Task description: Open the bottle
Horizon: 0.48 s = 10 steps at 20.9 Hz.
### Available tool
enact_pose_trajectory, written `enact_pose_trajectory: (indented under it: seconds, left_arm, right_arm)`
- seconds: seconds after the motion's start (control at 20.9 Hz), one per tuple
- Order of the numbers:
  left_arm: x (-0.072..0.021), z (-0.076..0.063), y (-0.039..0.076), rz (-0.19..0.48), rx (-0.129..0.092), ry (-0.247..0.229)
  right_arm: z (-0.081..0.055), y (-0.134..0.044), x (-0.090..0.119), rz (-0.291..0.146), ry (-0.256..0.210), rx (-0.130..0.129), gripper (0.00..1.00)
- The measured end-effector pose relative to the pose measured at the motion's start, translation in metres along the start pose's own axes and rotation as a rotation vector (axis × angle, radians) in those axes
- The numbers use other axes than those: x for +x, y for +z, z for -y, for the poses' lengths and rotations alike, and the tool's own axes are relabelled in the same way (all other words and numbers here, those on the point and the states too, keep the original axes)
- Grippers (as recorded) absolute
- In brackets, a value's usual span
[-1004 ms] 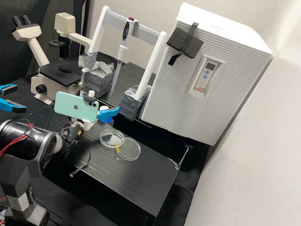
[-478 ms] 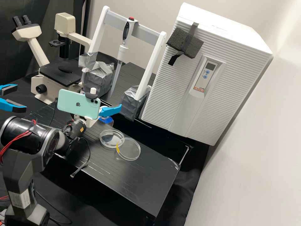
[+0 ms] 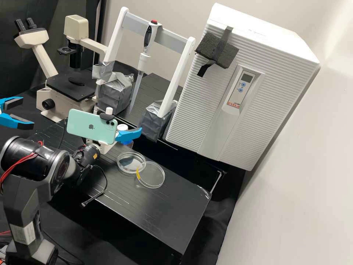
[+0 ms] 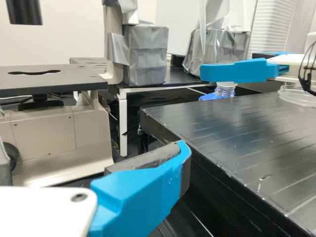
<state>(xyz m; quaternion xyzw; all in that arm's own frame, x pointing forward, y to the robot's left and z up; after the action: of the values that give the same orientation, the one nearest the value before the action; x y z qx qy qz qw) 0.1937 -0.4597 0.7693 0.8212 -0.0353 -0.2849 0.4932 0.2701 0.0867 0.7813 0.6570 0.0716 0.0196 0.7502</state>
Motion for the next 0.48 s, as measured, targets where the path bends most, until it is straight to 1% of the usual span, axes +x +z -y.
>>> enact_pose_trajectory:
  seconds: [0.14,0.19,0.48]
  left_arm:
    - [0.0,0.0,0.0,0.0,0.0,0.0]
    - [0.0,0.0,0.0,0.0,0.0,0.0]
    - [-0.0004,-0.0003,-0.001,-0.005,0.0,0.002]
  right_arm:
    - [0.0028,0.0019,0.0011,0.007,-0.01,-0.002,1.0]
    - [0.0037,0.0025,0.0014,0.01,-0.013,-0.002,0.0]
    - [0.0095,0.0064,0.004,0.025,-0.032,-0.006,0.0]
